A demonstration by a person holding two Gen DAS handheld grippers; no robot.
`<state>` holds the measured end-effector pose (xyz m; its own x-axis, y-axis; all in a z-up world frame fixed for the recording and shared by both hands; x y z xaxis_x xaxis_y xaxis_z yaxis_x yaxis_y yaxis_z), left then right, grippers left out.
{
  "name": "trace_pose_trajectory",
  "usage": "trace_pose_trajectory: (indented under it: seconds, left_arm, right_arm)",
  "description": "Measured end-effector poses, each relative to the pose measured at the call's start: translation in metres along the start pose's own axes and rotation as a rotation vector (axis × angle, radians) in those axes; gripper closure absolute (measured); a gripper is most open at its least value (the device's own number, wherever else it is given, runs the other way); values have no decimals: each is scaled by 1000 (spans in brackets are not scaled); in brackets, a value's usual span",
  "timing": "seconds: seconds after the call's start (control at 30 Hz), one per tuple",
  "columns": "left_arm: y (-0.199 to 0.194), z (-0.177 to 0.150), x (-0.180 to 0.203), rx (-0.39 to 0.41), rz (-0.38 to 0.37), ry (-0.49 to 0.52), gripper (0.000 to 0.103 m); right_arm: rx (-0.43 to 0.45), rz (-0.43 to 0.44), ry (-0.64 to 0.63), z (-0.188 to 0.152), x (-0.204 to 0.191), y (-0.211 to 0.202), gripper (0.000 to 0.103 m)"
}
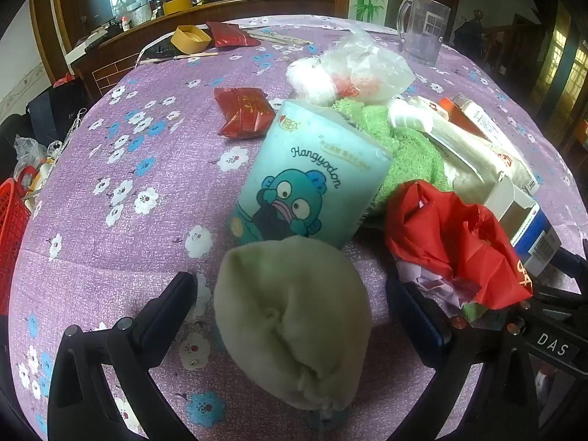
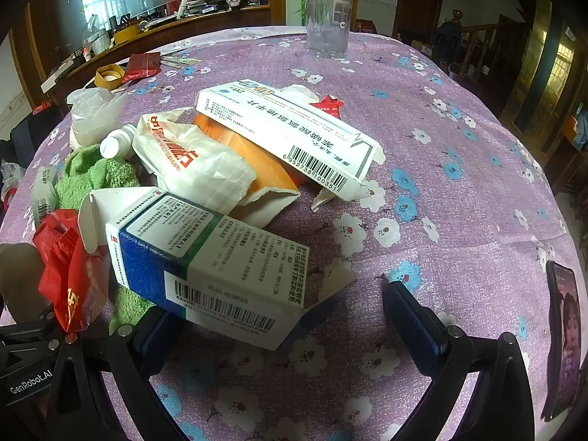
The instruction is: Collect trash
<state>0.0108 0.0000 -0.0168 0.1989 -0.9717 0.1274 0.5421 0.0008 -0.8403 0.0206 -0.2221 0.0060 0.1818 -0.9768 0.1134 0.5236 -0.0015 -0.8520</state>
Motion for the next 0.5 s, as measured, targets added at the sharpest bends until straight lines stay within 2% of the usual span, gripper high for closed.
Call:
trace_pose_trajectory:
  seconds: [0.2,0.33,0.43,0.5]
  left_arm:
    - [0,0,0,-1,6,-2,0]
    - [-11,-4,-6,-53,3,25,0]
    - [-27,-13,-7,-53,-46,54,0]
    - [-39,-17,-16,-34,-54,67,0]
  right_arm:
    - [-1,-4,2,0,-1,0,0]
    - [-8,24,-22,1,4,0,0]
    - [-77,78,-66,5,8,-2,0]
    - [-55,65,-85,1,14,-18,0]
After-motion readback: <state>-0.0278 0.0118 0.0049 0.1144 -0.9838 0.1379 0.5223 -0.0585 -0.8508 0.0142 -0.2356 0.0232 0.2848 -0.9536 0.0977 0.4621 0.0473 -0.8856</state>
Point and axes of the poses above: each gripper's, at about its wrist camera, not at the fingertips, and y roughly the way its jaws point, x to its right, z to its top, the point moved 2 cm from there along y, roughly the way its jaws point, and after that the axes turned 13 degrees about -y, right-handed, at the moved point
